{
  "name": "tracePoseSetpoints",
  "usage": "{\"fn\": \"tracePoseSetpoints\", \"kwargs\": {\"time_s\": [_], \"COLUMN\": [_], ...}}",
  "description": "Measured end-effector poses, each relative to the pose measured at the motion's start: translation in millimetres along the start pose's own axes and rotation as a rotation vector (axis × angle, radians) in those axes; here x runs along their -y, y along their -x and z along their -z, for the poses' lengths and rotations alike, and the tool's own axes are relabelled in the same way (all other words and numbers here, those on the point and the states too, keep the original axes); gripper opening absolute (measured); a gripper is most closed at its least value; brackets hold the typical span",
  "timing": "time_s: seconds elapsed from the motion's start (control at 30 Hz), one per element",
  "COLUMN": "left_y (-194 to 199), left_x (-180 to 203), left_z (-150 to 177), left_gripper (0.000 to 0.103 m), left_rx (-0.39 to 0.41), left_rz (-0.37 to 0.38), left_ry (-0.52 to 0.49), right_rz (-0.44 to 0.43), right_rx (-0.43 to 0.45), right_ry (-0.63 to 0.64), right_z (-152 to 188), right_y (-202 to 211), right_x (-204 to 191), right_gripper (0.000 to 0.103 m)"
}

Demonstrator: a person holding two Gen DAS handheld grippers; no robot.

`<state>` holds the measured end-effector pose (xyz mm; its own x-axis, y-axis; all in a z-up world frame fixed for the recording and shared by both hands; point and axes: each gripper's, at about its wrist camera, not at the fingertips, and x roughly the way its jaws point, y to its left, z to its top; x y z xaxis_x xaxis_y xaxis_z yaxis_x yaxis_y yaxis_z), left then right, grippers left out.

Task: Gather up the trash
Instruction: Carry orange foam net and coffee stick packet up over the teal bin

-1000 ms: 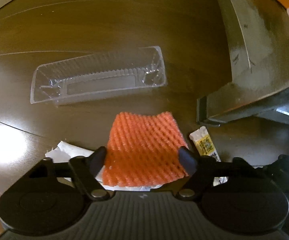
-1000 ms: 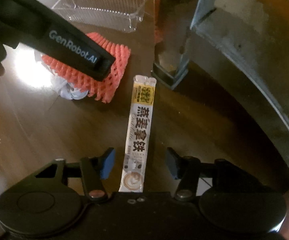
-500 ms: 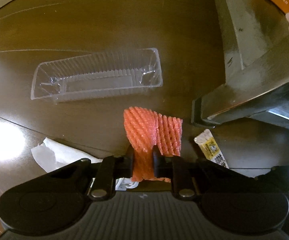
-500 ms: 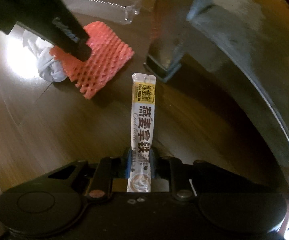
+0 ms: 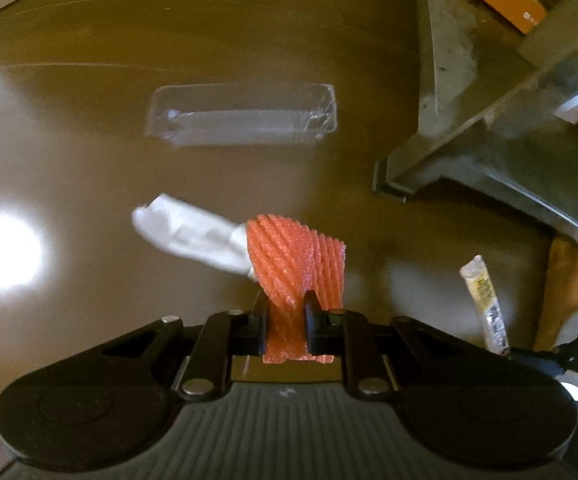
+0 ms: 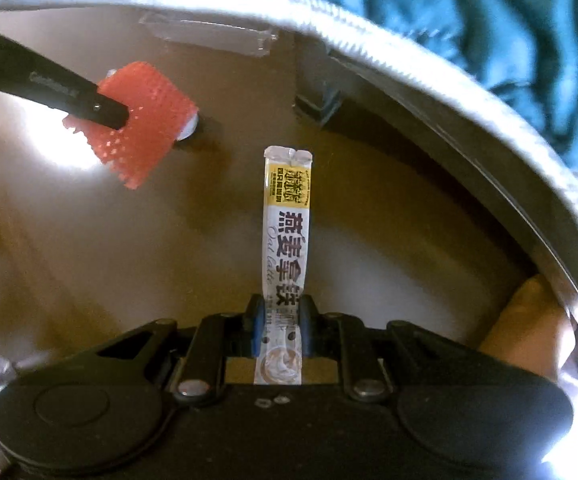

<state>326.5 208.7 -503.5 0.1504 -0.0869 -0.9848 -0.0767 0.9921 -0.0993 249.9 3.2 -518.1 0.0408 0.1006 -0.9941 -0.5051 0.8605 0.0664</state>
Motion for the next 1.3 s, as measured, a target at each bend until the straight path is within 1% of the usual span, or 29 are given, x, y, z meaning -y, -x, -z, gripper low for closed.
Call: {"fn": "tracePoseSetpoints", "kwargs": {"time_s": [0.07,0.13,0.23,0.27,0.33,0.5,0.67,0.87,0.97,1.1,1.3], "left_y": [19.2,35.8,65.8,79.4,102.2,179.3,258.7,344.3,382.3,423.8,480.0], "left_x": [-4.3,-11.7,-18.6,-20.6,-23.4,-18.9,4.3,34.6,52.5,75.8,113.0], "left_z": [11.8,19.2,28.0,29.7,29.7,22.7,26.6,38.7,48.3,57.7,60.9], "left_gripper": [0.016,0.016,0.016,0.016,0.016,0.016,0.016,0.016,0.016,0.016,0.017], "left_rx": [0.009,0.02,0.05,0.07,0.114,0.279,0.441,0.603,0.671,0.739,0.823], "left_rz": [0.002,0.001,-0.013,-0.017,-0.022,-0.049,-0.055,-0.044,-0.04,-0.037,-0.021], "left_ry": [0.016,0.03,0.033,0.03,0.028,-0.005,-0.073,-0.14,-0.17,-0.203,-0.251], "right_rz": [0.002,0.005,0.016,0.024,0.031,0.047,0.069,0.086,0.108,0.126,0.16], "right_rx": [0.0,0.013,0.044,0.062,0.107,0.239,0.381,0.548,0.627,0.725,0.851], "right_ry": [0.02,0.044,0.072,0.075,0.067,0.036,0.03,0.012,0.009,0.004,-0.016], "right_z": [9.5,16.4,22.2,29.4,33.7,44.3,55.5,74.7,84.8,96.7,106.9], "right_y": [14.8,32.3,58.4,72.7,95.4,169.2,256.9,331.2,366.4,413.2,472.9], "right_x": [2.9,-2.6,-19.6,-29.7,-35.5,-36.3,-32.9,-33.4,-35.5,-28.8,-9.7], "right_gripper": [0.016,0.016,0.016,0.016,0.016,0.016,0.016,0.016,0.016,0.016,0.016]}}
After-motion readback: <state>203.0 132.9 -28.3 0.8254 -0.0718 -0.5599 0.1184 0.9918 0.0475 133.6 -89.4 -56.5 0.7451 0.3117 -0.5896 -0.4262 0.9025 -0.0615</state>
